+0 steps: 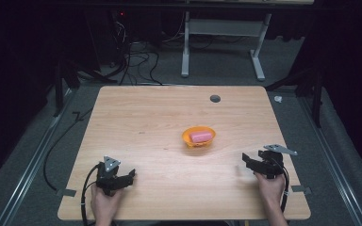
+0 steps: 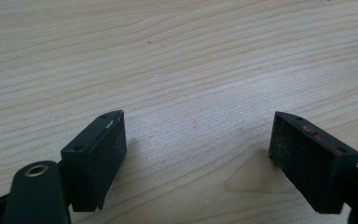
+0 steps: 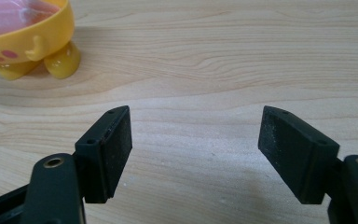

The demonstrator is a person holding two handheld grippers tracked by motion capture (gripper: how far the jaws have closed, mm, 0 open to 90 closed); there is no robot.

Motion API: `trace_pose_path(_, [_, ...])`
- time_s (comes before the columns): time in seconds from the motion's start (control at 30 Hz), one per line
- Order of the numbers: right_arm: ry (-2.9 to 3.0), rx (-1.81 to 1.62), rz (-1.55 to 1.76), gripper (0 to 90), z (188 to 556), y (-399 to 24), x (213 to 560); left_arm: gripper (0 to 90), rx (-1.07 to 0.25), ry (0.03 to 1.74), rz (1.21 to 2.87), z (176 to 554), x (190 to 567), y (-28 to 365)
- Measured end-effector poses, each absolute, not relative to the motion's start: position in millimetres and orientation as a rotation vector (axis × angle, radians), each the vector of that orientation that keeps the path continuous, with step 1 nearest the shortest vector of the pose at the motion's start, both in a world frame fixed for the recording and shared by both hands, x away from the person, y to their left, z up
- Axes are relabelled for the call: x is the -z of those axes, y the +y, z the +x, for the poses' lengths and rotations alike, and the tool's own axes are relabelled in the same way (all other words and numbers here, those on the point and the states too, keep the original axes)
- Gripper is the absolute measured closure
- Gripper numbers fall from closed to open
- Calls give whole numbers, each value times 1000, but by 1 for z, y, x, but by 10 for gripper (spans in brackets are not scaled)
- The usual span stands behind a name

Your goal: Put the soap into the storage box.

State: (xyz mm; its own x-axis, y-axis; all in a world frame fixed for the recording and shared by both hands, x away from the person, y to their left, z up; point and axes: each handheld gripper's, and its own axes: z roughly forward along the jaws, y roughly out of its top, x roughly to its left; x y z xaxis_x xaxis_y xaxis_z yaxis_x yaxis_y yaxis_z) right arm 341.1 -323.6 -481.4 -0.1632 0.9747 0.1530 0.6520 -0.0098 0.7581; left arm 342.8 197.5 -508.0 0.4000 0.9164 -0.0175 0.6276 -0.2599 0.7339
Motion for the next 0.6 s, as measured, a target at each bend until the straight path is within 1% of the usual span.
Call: trace_pose_path(0.6, [1874,-874,1652,264,342,-319,493,191,-553,1315,1989,343,508,197])
